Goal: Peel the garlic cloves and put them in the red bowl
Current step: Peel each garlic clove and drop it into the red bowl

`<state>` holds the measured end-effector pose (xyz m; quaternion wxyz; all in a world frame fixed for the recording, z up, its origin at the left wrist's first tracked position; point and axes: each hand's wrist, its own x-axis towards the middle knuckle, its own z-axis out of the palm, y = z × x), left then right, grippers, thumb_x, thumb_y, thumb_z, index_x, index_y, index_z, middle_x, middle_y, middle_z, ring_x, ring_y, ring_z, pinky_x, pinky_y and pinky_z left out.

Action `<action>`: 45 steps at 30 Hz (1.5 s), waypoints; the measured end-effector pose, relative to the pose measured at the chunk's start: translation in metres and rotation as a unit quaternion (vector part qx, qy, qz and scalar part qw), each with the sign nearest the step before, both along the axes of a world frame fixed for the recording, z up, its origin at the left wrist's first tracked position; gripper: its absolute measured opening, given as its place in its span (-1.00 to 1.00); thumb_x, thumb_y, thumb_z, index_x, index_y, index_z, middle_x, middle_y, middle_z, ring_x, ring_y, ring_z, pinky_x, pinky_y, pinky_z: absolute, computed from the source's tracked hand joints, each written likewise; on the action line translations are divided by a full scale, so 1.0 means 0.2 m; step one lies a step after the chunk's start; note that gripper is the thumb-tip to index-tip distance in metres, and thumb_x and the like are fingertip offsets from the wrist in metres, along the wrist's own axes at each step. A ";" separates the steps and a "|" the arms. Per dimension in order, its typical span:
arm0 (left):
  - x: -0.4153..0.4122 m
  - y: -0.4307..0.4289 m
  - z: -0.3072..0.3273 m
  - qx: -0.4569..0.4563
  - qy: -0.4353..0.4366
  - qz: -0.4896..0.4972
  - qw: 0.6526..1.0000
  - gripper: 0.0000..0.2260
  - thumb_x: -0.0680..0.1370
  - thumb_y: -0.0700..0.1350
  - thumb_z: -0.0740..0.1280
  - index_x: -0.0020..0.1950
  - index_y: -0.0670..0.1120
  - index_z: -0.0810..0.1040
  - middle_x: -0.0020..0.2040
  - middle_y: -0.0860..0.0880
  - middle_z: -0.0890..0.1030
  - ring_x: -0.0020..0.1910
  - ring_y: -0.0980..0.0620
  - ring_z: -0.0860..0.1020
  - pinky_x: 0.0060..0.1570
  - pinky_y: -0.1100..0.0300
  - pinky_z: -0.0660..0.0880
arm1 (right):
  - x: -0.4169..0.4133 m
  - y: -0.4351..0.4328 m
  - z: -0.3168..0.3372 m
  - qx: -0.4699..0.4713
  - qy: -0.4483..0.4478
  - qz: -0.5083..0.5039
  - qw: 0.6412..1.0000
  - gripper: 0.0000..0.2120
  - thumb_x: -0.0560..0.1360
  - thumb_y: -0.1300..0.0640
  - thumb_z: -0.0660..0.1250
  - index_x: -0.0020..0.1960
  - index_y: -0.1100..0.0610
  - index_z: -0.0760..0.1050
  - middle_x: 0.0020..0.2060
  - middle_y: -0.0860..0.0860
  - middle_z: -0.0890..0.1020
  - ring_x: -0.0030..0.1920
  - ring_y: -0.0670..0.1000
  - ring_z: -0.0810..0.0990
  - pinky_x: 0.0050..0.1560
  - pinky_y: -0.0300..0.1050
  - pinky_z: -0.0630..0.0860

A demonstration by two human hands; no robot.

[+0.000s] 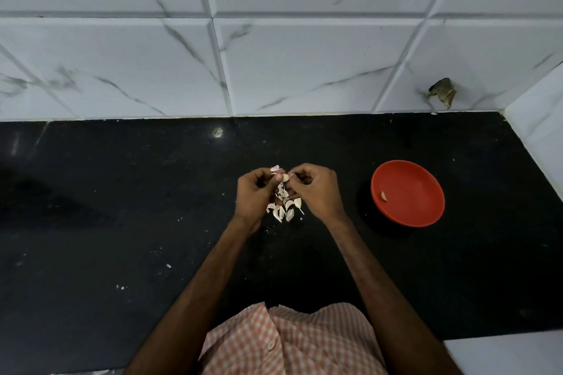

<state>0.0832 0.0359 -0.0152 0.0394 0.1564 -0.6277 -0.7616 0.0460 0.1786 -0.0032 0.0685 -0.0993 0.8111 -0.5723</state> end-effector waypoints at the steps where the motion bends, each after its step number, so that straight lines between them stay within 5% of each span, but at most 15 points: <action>1: 0.00 0.00 0.01 0.009 -0.001 -0.003 1.000 -0.92 0.58 -0.33 0.37 -0.03 -0.21 0.65 -0.25 -0.02 0.69 -0.31 0.10 0.65 -0.41 0.25 0.57 | 0.00 0.00 0.00 -0.007 -0.007 -0.005 1.000 -0.94 0.56 0.28 0.41 -0.02 0.26 0.66 -0.27 0.08 0.70 -0.30 0.04 0.72 -0.23 -0.03 0.70; 7: 0.01 0.00 0.02 0.050 -0.020 -0.015 0.998 -0.92 0.60 -0.31 0.35 0.05 -0.26 0.62 -0.31 0.03 0.66 -0.38 0.14 0.61 -0.46 0.23 0.55 | 0.01 -0.01 -0.01 -0.037 -0.027 -0.023 0.999 -0.95 0.56 0.31 0.40 -0.04 0.29 0.62 -0.27 0.09 0.68 -0.34 -0.03 0.69 -0.30 -0.22 0.62; 16: 0.01 -0.01 0.00 0.150 -0.048 -0.016 0.987 -0.92 0.60 -0.17 0.35 0.01 -0.17 0.61 -0.22 -0.04 0.65 -0.34 0.08 0.59 -0.46 0.23 0.53 | 0.01 -0.04 0.00 -0.103 -0.084 -0.014 0.991 -0.90 0.60 0.30 0.34 0.01 0.31 0.62 -0.26 0.13 0.68 -0.25 0.07 0.72 -0.23 -0.05 0.67; 27: 0.00 -0.05 -0.02 -0.049 0.025 -0.035 0.998 -0.92 0.63 -0.21 0.35 0.05 -0.16 0.64 -0.22 -0.06 0.66 -0.35 0.07 0.59 -0.52 0.25 0.46 | -0.01 0.00 0.01 -0.037 -0.056 0.006 0.998 -0.92 0.57 0.27 0.40 0.02 0.24 0.66 -0.24 0.09 0.71 -0.27 0.06 0.72 -0.25 -0.01 0.69; 32: 0.00 -0.04 -0.04 -0.079 0.025 -0.037 0.996 -0.86 0.64 -0.17 0.34 0.03 -0.21 0.66 -0.27 -0.01 0.65 -0.43 0.19 0.53 -0.47 0.37 0.41 | -0.01 -0.01 0.00 -0.015 0.024 -0.017 0.999 -0.91 0.51 0.29 0.44 -0.02 0.15 0.62 -0.19 -0.03 0.70 -0.17 0.01 0.72 -0.20 0.03 0.69; 35: 0.00 -0.04 -0.02 -0.105 0.035 -0.045 0.993 -0.86 0.60 -0.22 0.38 0.11 -0.25 0.66 -0.20 0.00 0.68 -0.37 0.24 0.59 -0.38 0.42 0.46 | -0.01 -0.01 0.00 0.004 0.055 -0.009 0.998 -0.94 0.51 0.29 0.45 -0.03 0.17 0.63 -0.22 -0.02 0.70 -0.21 -0.05 0.70 -0.23 -0.10 0.68; 38: 0.00 -0.04 -0.02 -0.153 0.044 -0.043 0.986 -0.90 0.61 -0.21 0.38 0.05 -0.14 0.69 -0.12 0.01 0.72 -0.15 0.19 0.66 -0.17 0.34 0.52 | -0.01 -0.01 0.00 0.031 0.079 -0.008 0.996 -0.96 0.50 0.28 0.46 -0.06 0.20 0.63 -0.24 -0.02 0.69 -0.23 -0.10 0.68 -0.18 -0.23 0.63; 45: -0.01 -0.07 -0.06 -0.334 0.038 -0.069 0.939 -0.89 0.63 -0.09 0.36 0.09 -0.01 0.67 -0.07 0.15 0.68 -0.05 0.17 0.64 0.00 0.01 0.62 | -0.03 -0.01 0.00 0.097 0.143 0.033 0.984 -0.92 0.47 0.25 0.47 -0.11 0.17 0.57 -0.24 -0.03 0.63 -0.24 -0.06 0.62 -0.20 -0.10 0.61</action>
